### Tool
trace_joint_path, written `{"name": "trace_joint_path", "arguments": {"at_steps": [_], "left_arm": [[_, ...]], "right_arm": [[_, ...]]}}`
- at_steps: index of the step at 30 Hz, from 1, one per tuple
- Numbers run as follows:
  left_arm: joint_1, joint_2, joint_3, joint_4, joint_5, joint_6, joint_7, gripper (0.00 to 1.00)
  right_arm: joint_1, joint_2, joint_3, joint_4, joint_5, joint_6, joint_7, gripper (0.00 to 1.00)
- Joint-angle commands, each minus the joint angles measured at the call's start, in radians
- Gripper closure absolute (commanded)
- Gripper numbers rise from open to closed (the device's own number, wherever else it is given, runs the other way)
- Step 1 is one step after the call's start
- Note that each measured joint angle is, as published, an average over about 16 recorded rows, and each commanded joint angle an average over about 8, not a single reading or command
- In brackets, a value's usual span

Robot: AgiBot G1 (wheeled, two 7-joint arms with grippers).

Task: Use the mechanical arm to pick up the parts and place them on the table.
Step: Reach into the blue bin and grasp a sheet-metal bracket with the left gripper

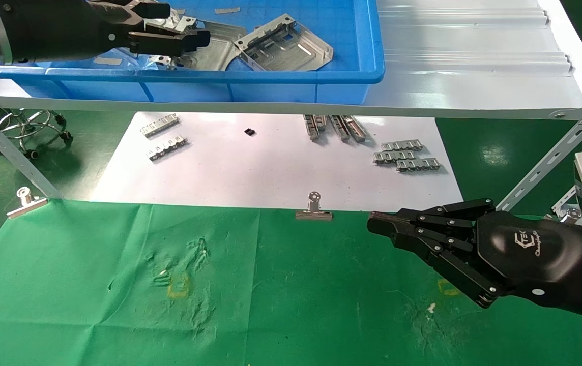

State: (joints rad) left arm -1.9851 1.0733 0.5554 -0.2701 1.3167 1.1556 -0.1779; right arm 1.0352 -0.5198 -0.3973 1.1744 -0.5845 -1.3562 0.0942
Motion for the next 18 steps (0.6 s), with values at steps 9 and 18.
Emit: {"name": "trace_joint_path", "arguments": {"at_steps": [9, 18], "left_arm": [[-0.058, 0.061, 0.031, 0.122, 0.051, -0.056, -0.002, 1.00], [-0.075, 0.091, 0.046, 0.173, 0.075, -0.086, 0.006, 1.00]], "right_arm": [[0.000, 0.000, 0.000, 0.000, 0.000, 0.000, 0.000, 1.00], [0.000, 0.000, 0.000, 0.000, 0.000, 0.000, 0.000, 1.00]]}}
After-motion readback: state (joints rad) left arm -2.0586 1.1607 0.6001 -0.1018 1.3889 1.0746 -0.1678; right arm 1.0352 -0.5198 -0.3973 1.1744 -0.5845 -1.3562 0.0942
